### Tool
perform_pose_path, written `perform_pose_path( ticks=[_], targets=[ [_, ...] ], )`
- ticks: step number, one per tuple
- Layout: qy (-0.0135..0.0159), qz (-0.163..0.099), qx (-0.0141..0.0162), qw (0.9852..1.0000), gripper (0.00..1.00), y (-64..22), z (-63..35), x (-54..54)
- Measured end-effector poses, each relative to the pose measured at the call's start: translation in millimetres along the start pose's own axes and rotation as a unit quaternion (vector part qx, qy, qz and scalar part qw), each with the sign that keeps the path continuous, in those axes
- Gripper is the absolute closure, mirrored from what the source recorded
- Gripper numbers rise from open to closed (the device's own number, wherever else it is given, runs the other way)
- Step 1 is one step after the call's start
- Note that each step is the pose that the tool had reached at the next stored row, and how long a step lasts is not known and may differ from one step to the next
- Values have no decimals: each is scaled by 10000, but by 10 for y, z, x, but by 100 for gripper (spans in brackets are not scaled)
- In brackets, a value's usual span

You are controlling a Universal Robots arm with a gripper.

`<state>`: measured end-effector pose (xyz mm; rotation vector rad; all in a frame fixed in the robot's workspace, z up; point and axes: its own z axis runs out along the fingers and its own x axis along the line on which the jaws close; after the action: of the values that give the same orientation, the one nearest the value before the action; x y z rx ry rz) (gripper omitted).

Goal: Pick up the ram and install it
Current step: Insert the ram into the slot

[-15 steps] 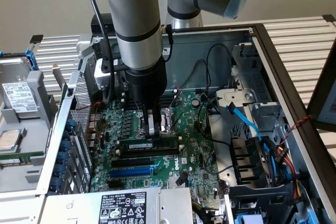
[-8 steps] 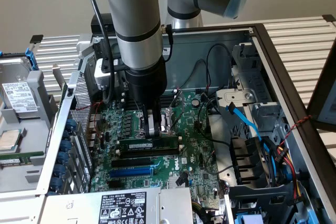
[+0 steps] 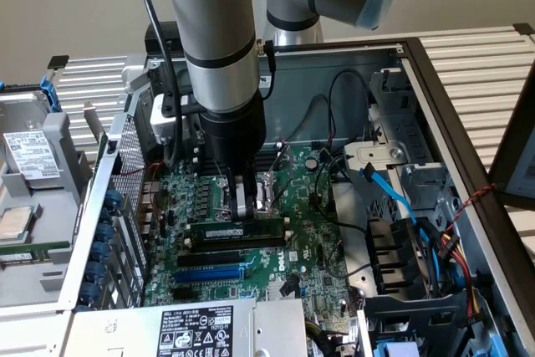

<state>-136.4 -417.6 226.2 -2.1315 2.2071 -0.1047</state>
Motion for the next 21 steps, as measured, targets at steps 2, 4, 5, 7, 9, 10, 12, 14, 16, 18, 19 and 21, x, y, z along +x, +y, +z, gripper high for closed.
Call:
perform_pose_path(
  ticks=[2, 4, 5, 7, 9, 10, 12, 14, 16, 18, 19, 21],
  targets=[
    [0, 1, 3, 10000, 87, 1, 4, 0],
    [0, 0, 4, 10000, 87, 1, 7, 0],
    [0, 0, 4, 10000, 87, 1, 8, 0],
    [0, 0, 4, 10000, 87, 1, 9, 0],
    [-1, 1, 4, 10000, 87, 1, 10, 0],
    [0, 1, 4, 10000, 87, 1, 10, 0],
    [0, 1, 4, 10000, 87, 1, 10, 0],
    [0, 1, 4, 10000, 87, 1, 10, 0],
    [0, 1, 4, 10000, 87, 1, 10, 0],
    [0, 0, 4, 10000, 87, 1, 10, 0],
    [0, 0, 4, 10000, 87, 1, 10, 0],
    [0, 1, 4, 10000, 87, 1, 10, 0]
  ],
)
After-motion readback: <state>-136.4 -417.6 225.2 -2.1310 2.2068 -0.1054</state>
